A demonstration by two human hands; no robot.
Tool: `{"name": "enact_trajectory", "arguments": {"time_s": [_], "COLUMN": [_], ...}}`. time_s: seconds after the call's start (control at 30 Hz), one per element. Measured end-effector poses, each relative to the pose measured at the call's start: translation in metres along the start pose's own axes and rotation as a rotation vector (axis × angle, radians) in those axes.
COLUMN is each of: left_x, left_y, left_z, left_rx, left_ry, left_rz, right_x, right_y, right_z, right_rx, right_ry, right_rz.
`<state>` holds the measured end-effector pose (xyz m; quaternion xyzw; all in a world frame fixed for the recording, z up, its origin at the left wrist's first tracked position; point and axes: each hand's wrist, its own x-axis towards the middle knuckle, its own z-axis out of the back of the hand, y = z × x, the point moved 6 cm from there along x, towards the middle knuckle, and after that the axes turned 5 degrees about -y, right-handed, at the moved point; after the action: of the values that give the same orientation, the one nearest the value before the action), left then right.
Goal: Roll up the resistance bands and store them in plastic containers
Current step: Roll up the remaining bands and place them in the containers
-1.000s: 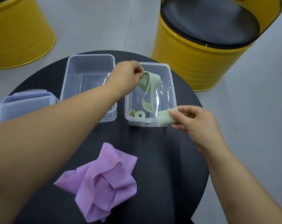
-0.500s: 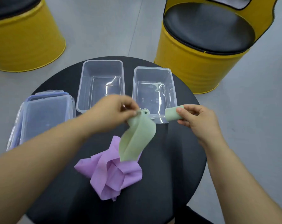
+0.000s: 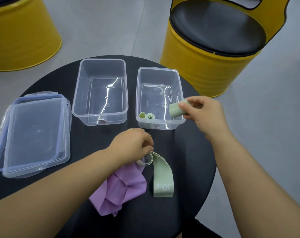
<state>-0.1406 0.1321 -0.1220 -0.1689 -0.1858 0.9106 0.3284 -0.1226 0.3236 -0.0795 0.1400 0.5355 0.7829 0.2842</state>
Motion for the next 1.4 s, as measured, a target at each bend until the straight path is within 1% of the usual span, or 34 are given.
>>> {"name": "enact_trajectory", "arguments": {"time_s": [0.03, 0.13, 0.2, 0.27, 0.3, 0.37, 0.47, 0.57, 0.63, 0.73, 0.83, 1.2, 1.3, 1.4], "left_x": [0.004, 0.018, 0.030, 0.043, 0.049, 0.058, 0.062, 0.061, 0.059, 0.059, 0.059, 0.060, 0.061, 0.061], "left_y": [-0.002, 0.000, 0.008, 0.015, 0.017, 0.017, 0.014, 0.014, 0.016, 0.017, 0.016, 0.019, 0.019, 0.019], "left_z": [0.004, 0.021, 0.027, 0.026, 0.025, 0.024, 0.021, 0.017, 0.016, 0.015, 0.015, 0.012, 0.010, 0.012], "left_rx": [0.002, -0.019, -0.015, 0.017, 0.037, 0.065, 0.137, 0.178, 0.185, 0.205, 0.198, 0.181, 0.200, 0.195], "left_ry": [-0.067, -0.345, -0.430, -0.421, -0.408, -0.381, -0.348, -0.313, -0.322, -0.278, -0.280, -0.327, -0.316, -0.354], "left_rz": [-0.012, -0.046, -0.009, 0.027, 0.028, -0.003, -0.079, -0.154, -0.184, -0.170, -0.177, -0.196, -0.196, -0.217], "right_x": [0.009, 0.028, 0.034, 0.036, 0.036, 0.037, 0.038, 0.041, 0.043, 0.044, 0.042, 0.037, 0.034, 0.033], "right_y": [0.004, 0.013, 0.016, 0.016, 0.014, 0.010, 0.005, 0.001, -0.002, -0.006, -0.007, -0.005, -0.003, -0.003], "right_z": [-0.004, -0.025, -0.040, -0.053, -0.057, -0.064, -0.072, -0.077, -0.077, -0.078, -0.080, -0.085, -0.081, -0.077], "right_rx": [-0.075, -0.344, -0.550, -0.693, -0.723, -0.737, -0.778, -0.801, -0.796, -0.792, -0.841, -0.938, -0.915, -0.896], "right_ry": [0.021, 0.144, 0.249, 0.342, 0.382, 0.453, 0.512, 0.522, 0.517, 0.503, 0.514, 0.572, 0.606, 0.631], "right_rz": [0.040, 0.147, 0.212, 0.236, 0.227, 0.189, 0.185, 0.177, 0.153, 0.136, 0.138, 0.135, 0.094, 0.074]}}
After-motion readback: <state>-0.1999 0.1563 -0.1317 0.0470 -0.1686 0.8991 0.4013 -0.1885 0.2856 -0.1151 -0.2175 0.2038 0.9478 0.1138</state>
